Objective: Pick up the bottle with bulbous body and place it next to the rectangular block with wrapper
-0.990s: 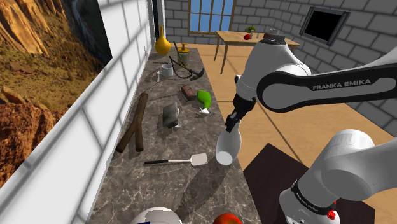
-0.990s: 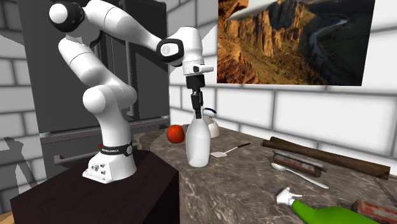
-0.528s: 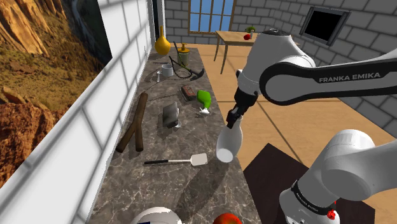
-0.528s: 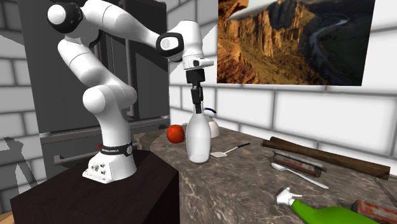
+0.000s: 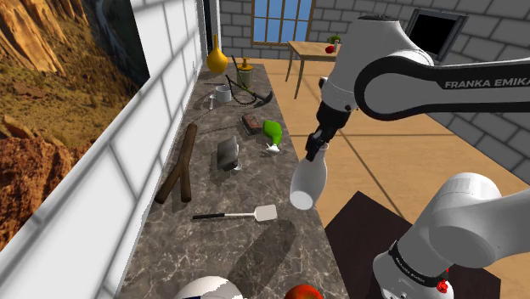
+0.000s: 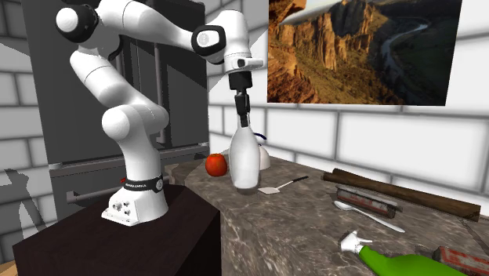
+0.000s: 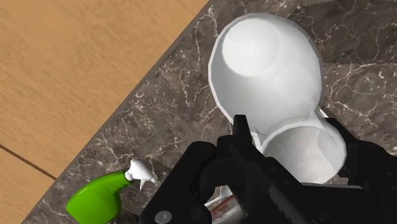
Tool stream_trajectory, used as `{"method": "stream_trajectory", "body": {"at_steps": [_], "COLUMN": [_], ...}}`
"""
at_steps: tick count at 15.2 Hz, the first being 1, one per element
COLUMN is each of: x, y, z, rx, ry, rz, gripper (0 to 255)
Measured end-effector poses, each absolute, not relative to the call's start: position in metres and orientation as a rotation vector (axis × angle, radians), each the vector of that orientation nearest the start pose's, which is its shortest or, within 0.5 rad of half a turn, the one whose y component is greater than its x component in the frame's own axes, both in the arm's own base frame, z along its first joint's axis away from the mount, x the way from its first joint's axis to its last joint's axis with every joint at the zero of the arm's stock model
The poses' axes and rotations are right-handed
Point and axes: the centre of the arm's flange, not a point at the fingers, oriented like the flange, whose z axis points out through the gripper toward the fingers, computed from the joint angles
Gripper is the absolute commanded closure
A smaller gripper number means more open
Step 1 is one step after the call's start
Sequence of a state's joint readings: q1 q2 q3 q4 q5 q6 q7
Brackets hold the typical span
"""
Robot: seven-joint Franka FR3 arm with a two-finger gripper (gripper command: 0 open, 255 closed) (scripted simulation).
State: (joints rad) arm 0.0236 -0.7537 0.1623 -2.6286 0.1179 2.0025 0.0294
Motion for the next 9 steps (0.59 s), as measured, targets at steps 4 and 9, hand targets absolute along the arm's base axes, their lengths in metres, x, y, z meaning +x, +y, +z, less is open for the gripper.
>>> {"method": "stream_trajectory", "body": {"at_steps": [4,9], "x": [0.33,0.331], "y": [0.071,0.072], "z": [0.505,0.533], "rx": [-3.124,-3.124], "ry": [-0.12,-0.12], "rz": [-0.192,-0.192], "gripper": [255,255]}}
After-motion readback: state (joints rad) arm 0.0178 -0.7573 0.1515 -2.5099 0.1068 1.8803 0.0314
